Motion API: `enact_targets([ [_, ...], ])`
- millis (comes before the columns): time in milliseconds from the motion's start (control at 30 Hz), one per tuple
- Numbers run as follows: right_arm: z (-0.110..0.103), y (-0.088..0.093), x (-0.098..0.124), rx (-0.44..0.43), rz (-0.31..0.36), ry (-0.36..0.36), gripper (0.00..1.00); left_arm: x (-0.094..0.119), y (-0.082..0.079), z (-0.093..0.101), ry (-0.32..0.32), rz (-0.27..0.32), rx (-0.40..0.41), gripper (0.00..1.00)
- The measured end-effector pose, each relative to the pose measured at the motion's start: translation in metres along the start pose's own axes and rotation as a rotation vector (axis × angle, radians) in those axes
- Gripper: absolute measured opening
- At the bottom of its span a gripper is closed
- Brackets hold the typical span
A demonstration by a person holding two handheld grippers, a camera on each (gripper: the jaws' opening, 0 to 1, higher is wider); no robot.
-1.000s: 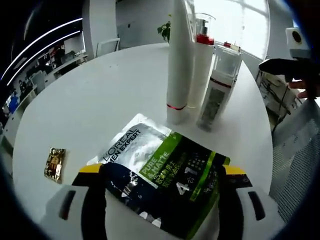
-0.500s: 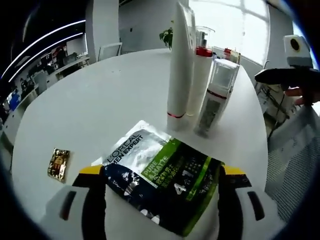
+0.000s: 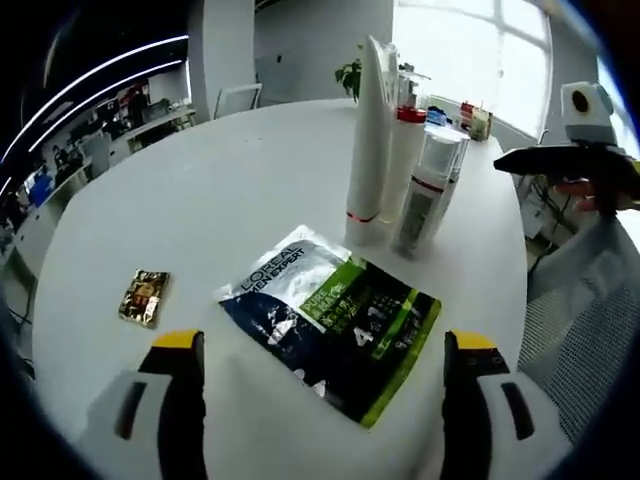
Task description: Arrange the skincare products in the storage area until every visible bottle or jar stands upright without overlapping.
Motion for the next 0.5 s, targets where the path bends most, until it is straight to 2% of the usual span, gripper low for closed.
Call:
enact_targets([
  [33,0.001,-0.001,0.001,-0.016,0.015,0.006,1.0,0.007,0.004,0.0,-0.006,0.003,0.008,0.94],
  [167,0.001,-0.002,0.003,-0.026,0.028,0.016,1.0,0.014,0.011,-0.005,-0.027,0.018,0.047,0.95],
  [367,0.004,0.001,0.003,-0.014,0.003,0.034,1.0,0.032,0.019,-0.006,-0.049,0.036,0.094,0.96],
  [500,0.006,0.002,0.003,-0.02,0.004,0.046,1.0,0.05,0.021,-0.003,-0.064,0.071,0.137,0.97],
])
Point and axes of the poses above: the point that each gripper's makers call its tool centre point, and the gripper's own axes: x roughly backward along the fingers, z roughly to its right, y roughly out of its underside, the point moved 10 cm from there along x, roughly backward along the fingers, and after that the axes turned 8 degrees about x, right-handed, at the moved point
